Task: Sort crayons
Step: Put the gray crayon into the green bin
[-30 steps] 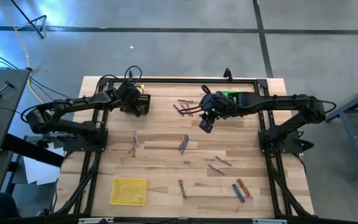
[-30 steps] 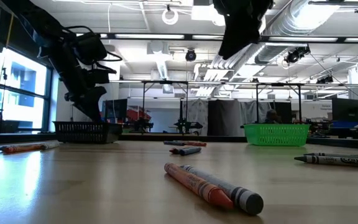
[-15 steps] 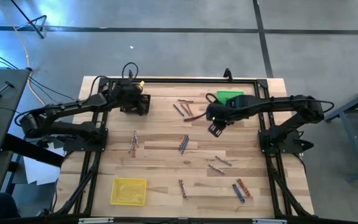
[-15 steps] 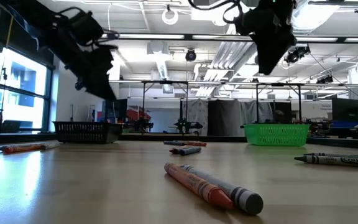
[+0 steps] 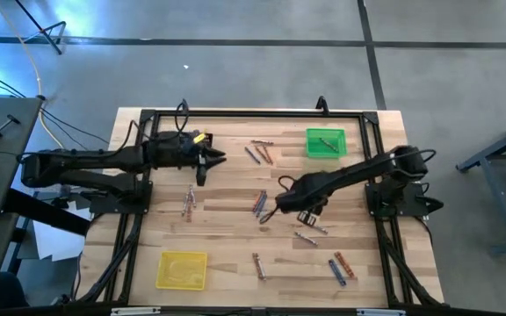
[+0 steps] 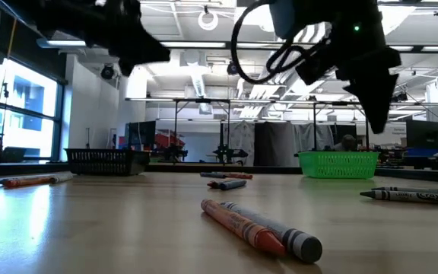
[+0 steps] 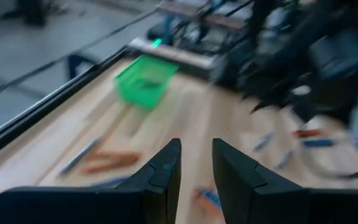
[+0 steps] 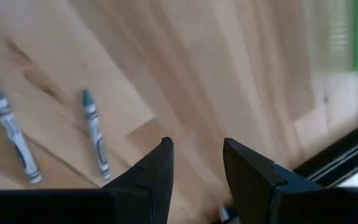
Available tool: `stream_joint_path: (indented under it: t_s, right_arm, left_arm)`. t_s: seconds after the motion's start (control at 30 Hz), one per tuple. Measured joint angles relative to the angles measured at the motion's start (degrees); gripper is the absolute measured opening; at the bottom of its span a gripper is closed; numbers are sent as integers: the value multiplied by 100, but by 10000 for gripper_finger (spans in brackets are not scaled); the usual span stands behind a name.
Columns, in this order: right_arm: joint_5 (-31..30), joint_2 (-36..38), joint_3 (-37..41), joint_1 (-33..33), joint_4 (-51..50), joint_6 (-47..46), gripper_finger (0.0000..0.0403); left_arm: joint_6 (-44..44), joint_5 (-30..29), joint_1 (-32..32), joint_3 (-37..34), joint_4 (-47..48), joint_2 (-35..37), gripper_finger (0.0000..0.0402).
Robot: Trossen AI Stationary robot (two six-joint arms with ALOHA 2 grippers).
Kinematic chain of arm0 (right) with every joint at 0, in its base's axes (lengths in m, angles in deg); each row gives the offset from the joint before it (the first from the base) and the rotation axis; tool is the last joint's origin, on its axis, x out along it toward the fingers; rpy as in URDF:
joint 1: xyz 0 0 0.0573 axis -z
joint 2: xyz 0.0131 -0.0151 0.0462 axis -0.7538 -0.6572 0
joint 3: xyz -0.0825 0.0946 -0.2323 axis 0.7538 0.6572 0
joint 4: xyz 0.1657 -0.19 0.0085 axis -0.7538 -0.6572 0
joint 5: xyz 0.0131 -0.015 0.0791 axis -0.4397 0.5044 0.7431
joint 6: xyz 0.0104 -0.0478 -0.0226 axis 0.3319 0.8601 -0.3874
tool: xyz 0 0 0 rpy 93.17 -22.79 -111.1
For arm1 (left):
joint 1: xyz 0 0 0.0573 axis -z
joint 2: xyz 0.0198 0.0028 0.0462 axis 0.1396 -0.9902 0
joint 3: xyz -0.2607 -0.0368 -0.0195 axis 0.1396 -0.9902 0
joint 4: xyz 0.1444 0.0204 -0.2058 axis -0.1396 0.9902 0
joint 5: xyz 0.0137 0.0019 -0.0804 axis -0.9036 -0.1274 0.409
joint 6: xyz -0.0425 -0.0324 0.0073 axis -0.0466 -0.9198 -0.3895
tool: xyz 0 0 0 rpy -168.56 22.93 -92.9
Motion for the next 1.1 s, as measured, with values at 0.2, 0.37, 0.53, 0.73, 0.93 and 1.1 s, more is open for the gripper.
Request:
stream_joint_path:
  t_s: [0.2,0.37,0.53,0.73,0.93,1.1]
  right_arm:
    - [734,-249,0,-243,536,114,120]
    - [913,-258,0,-366,915,112,105]
    - [979,-260,47,-483,1337,38,98]
    - [1446,-276,921,-556,2045,-263,99]
    - [1483,-241,1253,-561,2209,-279,99]
    - [1510,-200,1564,-555,2654,-238,99]
  left_arm:
    - [195,-83,663,0,-566,-1,80]
    - [284,-292,1008,0,-638,-2,79]
    - [472,-504,1255,0,-648,-4,79]
    - [529,-609,1354,0,-660,-4,79]
    - [560,-619,1354,0,-762,-4,79]
    - [566,-617,1354,0,-805,-4,80]
